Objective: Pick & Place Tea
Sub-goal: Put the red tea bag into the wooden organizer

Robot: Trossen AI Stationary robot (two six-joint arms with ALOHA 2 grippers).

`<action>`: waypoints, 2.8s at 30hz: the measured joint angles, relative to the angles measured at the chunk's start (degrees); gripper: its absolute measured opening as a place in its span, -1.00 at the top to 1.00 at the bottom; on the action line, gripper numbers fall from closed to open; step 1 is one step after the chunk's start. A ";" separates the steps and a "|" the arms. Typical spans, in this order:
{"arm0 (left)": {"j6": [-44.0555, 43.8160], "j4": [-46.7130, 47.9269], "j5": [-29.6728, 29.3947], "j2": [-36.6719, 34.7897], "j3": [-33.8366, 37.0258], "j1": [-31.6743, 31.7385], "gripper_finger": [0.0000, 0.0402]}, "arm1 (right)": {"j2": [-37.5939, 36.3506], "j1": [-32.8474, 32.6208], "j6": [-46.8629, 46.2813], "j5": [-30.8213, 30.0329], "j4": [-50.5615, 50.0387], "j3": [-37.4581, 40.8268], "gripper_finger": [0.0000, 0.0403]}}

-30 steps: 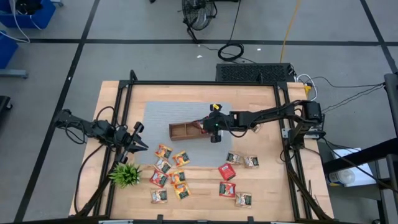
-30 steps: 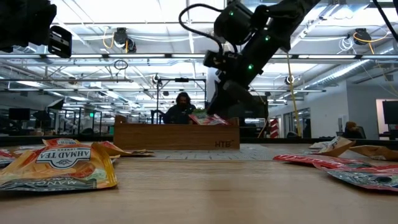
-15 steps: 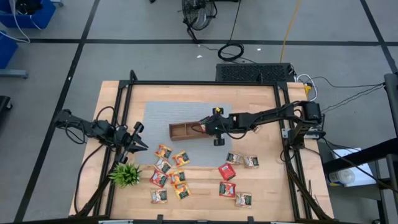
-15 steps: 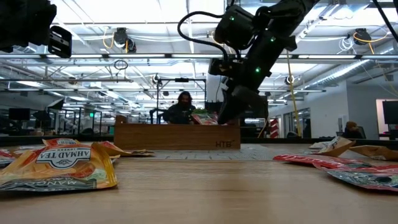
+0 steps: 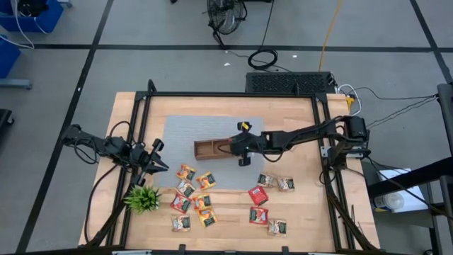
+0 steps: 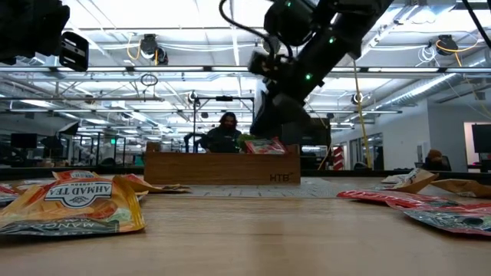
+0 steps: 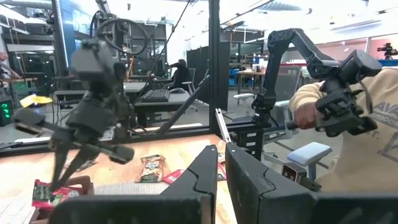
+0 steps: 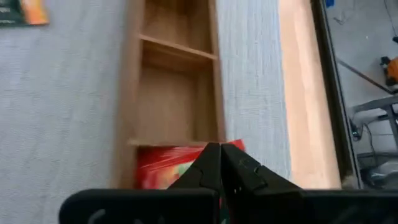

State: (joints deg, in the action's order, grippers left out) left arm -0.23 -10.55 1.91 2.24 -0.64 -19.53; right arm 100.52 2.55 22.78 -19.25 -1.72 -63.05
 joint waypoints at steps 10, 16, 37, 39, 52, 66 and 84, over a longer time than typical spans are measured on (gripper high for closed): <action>0.00 0.00 0.00 -0.02 0.00 -0.02 0.83 | 0.61 2.17 -5.67 2.97 -7.77 0.00 1.00; 0.00 0.01 0.00 -0.02 0.00 -0.01 0.83 | 0.33 -0.45 -5.78 2.80 -8.60 0.00 1.00; 0.00 0.00 0.00 0.00 0.00 -0.02 0.83 | -0.11 0.56 -10.77 8.96 -12.00 -0.11 1.00; 0.00 0.03 0.01 -0.01 0.00 -0.02 0.83 | 0.89 1.38 -10.09 8.98 -11.81 -0.16 1.00; 0.00 0.02 0.00 0.00 0.00 -0.01 0.83 | 3.42 1.95 -11.35 8.96 -13.14 -0.35 1.00; 0.00 0.02 0.00 0.00 0.00 -0.02 0.83 | -1.90 -3.31 -11.79 5.21 -9.68 0.11 1.00; 0.00 0.00 0.00 -0.02 0.00 -0.02 0.83 | -9.25 -23.96 -48.16 9.05 -18.53 -0.07 -0.08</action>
State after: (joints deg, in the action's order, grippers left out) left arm -0.23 -10.55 1.91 2.22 -0.64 -19.55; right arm 91.26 -21.41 -25.39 -10.20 -20.25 -63.11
